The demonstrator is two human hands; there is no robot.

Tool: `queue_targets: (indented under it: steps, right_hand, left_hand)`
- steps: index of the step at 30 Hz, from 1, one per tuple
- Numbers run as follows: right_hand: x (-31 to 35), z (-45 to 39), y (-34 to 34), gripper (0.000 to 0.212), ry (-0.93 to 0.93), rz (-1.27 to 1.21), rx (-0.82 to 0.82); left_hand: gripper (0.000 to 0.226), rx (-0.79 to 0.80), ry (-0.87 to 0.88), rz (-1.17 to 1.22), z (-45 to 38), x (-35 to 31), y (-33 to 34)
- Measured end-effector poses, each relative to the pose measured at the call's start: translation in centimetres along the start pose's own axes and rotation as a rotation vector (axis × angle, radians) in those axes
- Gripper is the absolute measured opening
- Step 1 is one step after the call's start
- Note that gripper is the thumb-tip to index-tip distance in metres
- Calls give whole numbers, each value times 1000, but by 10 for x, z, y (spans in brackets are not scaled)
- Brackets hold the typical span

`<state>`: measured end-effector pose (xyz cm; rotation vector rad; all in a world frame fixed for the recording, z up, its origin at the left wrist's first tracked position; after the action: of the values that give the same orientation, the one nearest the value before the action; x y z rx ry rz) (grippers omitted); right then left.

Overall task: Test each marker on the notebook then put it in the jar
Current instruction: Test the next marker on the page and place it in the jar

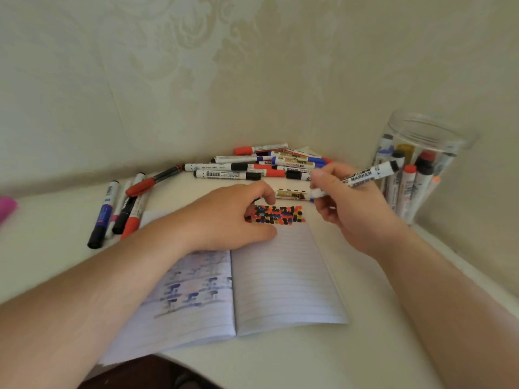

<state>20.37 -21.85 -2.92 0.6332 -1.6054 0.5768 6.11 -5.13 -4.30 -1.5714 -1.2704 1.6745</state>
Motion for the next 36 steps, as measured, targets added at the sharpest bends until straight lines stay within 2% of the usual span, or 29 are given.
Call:
queue_targets:
  steps: [2, 4, 12, 21, 32, 36]
  right_hand:
    - [-6, 0, 0, 30, 51, 95, 4]
    - [-11, -2, 0, 26, 86, 233, -24]
    - [-16, -2, -2, 24, 83, 479, -99]
    - [-20, -3, 3, 30, 87, 485, -202]
    - [-21, -3, 6, 27, 48, 625, -186]
    - [-21, -2, 3, 24, 72, 594, -187]
  left_hand:
    - [43, 86, -9, -212, 1, 3, 0]
    - [52, 107, -29, -320, 4, 5, 3]
    - [65, 29, -63, -215, 9, 9, 9]
    - [58, 18, -65, -206, 10, 9, 9]
    - [57, 12, -57, -201, 10, 9, 10]
    - [58, 23, -62, -197, 9, 9, 9]
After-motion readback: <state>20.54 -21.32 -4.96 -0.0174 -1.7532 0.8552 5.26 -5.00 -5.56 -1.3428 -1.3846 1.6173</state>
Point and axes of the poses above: each hand's wrist, its own z-axis away from the middle knuckle, its own y-axis out of the palm, x = y × z, the point moved 2 cm from there along -z, towards the middle knuckle, and after that the axes turned 3 degrees about -x, right-handed, at the moved point
